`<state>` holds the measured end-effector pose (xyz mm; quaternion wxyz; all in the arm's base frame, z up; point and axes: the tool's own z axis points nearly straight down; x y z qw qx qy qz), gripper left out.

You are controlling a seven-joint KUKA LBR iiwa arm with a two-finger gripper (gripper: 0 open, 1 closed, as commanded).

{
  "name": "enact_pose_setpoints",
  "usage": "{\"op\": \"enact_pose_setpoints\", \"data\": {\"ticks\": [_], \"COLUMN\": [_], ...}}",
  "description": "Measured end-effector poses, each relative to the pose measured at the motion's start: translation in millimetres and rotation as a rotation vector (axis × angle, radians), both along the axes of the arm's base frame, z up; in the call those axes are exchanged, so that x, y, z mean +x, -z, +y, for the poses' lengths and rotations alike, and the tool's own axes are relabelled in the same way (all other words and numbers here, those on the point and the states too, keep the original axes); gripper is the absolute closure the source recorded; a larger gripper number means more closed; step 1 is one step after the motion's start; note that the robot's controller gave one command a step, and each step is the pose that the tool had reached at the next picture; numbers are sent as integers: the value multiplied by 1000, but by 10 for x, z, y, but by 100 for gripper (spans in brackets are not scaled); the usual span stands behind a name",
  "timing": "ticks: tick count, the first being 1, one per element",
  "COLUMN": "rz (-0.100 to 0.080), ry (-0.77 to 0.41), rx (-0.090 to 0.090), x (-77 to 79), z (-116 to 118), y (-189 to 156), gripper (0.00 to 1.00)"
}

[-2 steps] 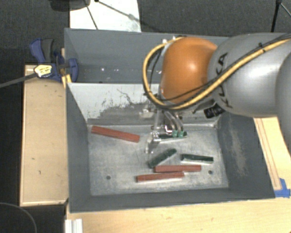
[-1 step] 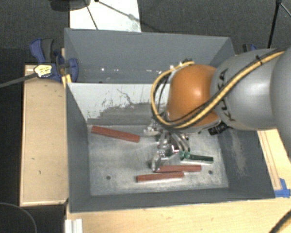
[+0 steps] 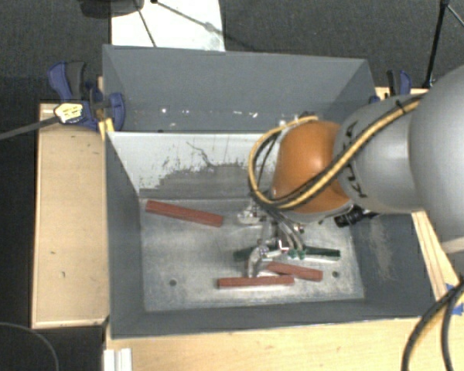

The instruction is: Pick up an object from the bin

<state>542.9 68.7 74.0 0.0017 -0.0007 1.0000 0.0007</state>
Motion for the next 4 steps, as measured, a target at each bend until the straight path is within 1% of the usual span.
{"op": "enact_pose_setpoints", "data": {"ticks": [1,2,3,4], "rz": [2,2,1,1], "ry": [-286,-285,-268,-267], "rx": [0,0,-1,-1], "x": [-347,-347,-286,-286], "z": [32,32,36,36], "y": [-131,-131,-1252,-1252], "gripper": [100,100,100,100]}}
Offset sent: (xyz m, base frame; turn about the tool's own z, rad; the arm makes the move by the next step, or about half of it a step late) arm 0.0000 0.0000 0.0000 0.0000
